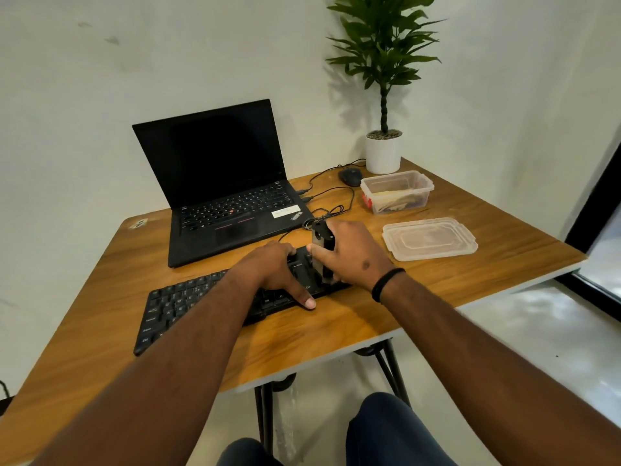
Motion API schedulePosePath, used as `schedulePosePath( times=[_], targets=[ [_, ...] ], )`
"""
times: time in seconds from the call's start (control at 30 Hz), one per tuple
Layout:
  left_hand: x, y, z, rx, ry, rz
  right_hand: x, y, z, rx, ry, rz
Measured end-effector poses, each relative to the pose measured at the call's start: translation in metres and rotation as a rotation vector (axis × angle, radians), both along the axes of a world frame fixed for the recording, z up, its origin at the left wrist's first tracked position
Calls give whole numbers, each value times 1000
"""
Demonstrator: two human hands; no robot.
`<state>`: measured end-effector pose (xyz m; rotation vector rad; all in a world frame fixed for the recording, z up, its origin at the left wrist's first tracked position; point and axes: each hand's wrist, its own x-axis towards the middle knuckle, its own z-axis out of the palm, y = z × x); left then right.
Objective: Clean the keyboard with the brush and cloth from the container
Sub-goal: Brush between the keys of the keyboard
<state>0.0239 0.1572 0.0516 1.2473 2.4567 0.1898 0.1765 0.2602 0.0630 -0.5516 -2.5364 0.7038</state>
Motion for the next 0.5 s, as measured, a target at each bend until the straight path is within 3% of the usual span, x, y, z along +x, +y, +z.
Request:
schedulePosePath(
  times=[0.17, 0.3, 0.37, 0.5],
  targets=[
    [1, -1, 0, -1, 9, -2, 12, 6, 16, -275, -123, 179],
    [1, 0, 1, -23, 10, -10, 18, 15, 17, -121, 233, -164],
    [2, 0, 2, -22, 23, -3, 21, 19, 12, -113, 302, -264],
    [0, 1, 1, -28, 2, -7, 18, 3, -7, -294, 196, -68]
  ],
)
